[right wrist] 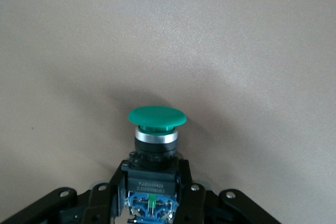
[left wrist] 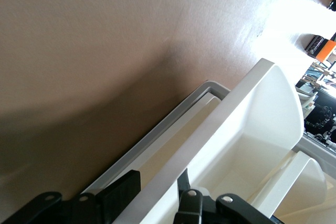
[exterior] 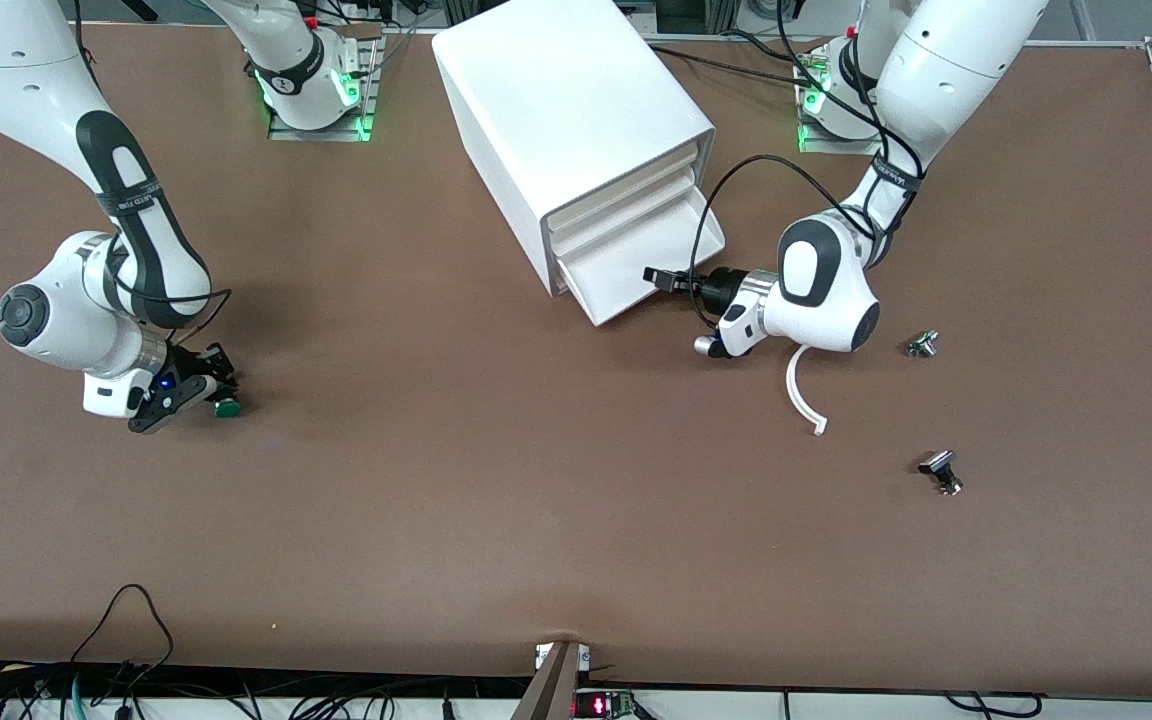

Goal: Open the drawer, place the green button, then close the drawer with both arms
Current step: 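Pull the top drawer open with the left gripper while the right gripper lifts the button, then release the drawer and withdraw the left gripper while the right gripper carries the button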

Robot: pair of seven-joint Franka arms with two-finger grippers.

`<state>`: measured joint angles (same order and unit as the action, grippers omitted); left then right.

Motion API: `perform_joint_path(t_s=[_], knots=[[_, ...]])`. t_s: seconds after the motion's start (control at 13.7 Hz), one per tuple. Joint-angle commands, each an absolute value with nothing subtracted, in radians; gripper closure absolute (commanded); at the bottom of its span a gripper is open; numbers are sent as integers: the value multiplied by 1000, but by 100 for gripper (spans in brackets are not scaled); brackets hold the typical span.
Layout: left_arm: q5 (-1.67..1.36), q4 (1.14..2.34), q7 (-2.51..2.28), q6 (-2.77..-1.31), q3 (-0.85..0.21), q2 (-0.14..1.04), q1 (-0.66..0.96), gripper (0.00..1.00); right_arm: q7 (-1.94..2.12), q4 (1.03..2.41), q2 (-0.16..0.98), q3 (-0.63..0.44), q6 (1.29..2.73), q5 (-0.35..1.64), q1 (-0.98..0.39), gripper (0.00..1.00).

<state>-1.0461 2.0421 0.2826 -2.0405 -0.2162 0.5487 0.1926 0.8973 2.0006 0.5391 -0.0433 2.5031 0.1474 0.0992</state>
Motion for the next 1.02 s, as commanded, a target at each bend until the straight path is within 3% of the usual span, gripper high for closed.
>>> perform_joint_path(t_s=[0.0,0.44,0.51,0.58,0.73,0.95], knots=[[-999,2002,242,-2074,-172,574,183,63,928,1988,535,-46,2484,170,100,100],[-997,1971,242,-2072,-147,581,181,39,960,1910,405,11,2297,166,92,100],[-997,1971,241,-2071,-144,577,179,24,960,1840,394,26,2222,163,92,100],[-997,1971,242,-2047,-141,571,178,0,963,1754,394,50,2147,161,91,100],[-994,1959,239,-1933,-88,536,169,0,976,1591,399,109,2041,117,68,100],[-789,1905,156,-1847,-46,428,129,0,983,1519,397,136,2016,63,32,100]])
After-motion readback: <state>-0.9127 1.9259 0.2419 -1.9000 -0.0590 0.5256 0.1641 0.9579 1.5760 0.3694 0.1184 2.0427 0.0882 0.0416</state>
